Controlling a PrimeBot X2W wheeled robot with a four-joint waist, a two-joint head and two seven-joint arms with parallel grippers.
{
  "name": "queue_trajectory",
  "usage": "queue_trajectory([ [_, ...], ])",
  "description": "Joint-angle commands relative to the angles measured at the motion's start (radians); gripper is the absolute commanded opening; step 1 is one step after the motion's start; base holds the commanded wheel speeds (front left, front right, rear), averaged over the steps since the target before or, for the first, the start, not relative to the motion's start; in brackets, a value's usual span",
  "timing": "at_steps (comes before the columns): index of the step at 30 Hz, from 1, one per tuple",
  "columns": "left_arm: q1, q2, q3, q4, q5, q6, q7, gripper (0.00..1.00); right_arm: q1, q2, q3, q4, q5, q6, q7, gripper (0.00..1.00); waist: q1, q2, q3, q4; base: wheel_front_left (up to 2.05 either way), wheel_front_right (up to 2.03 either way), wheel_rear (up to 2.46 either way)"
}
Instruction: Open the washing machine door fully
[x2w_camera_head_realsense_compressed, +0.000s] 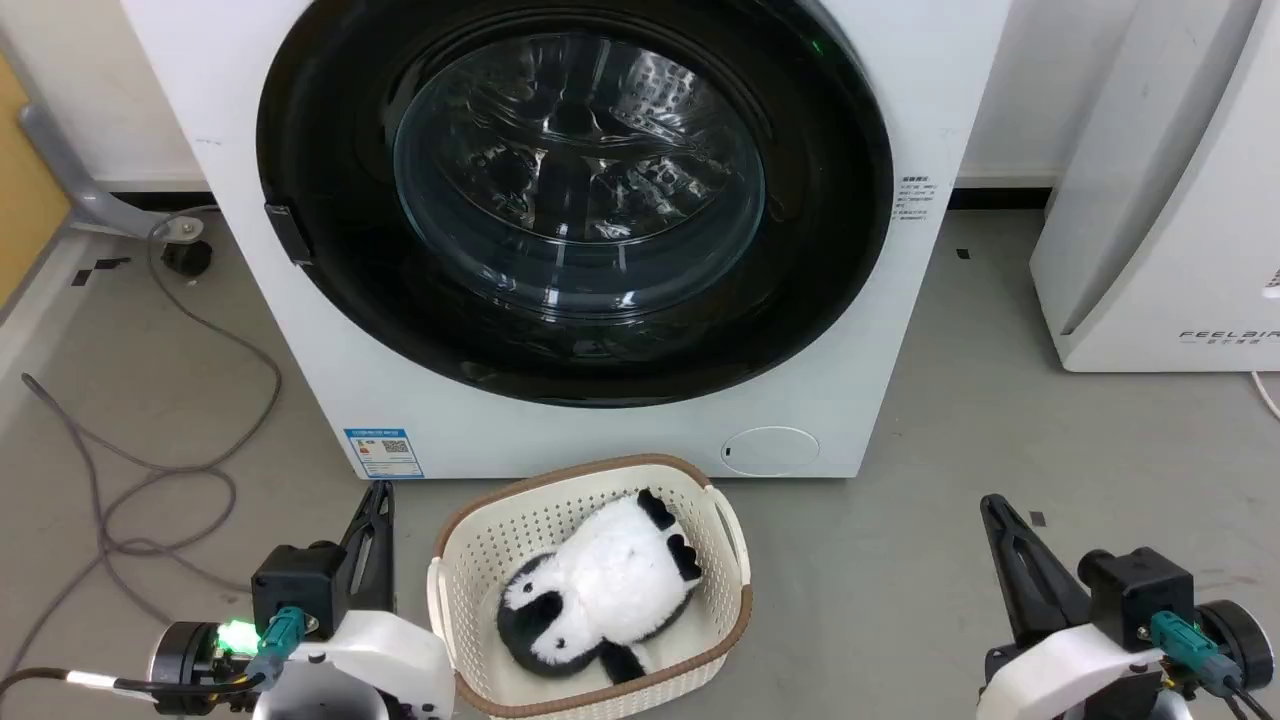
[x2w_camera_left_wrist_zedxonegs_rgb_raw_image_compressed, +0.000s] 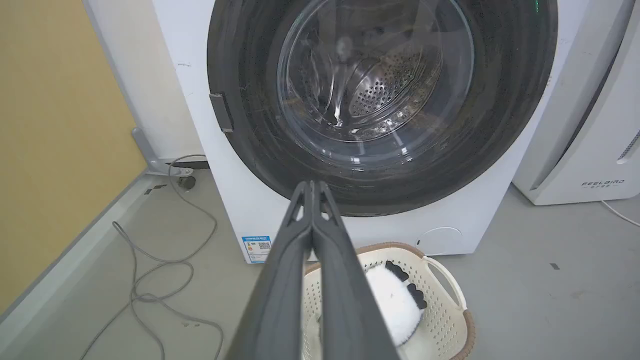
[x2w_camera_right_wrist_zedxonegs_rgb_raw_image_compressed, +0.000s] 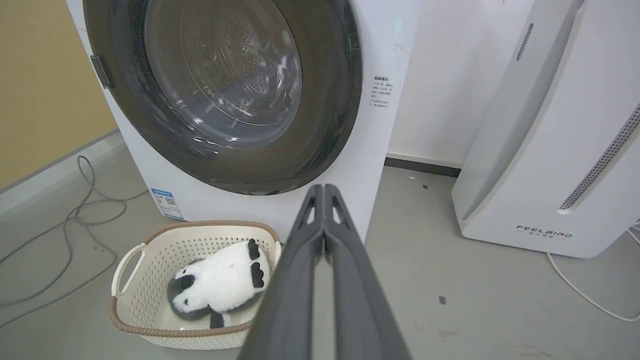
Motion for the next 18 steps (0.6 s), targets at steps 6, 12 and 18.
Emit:
queue_trajectory([
  [6,0.014,0.000,-0.002,-0.004,0.003,0.003,0.000,0.00,-0.014,0.001,-0.002,0.002,-0.008,0.005,0.000,0.00,0.0000,0.0000,0.000,0.000,0.00,0.00,0.00],
  [12,0.014,0.000,-0.002,-0.004,0.003,0.003,0.000,0.00,-0.014,0.001,-0.002,0.002,-0.008,0.005,0.000,0.00,0.0000,0.0000,0.000,0.000,0.00,0.00,0.00],
  [18,0.014,0.000,-0.002,-0.004,0.003,0.003,0.000,0.00,-0.014,0.001,-0.002,0.002,-0.008,0.005,0.000,0.00,0.0000,0.0000,0.000,0.000,0.00,0.00,0.00],
])
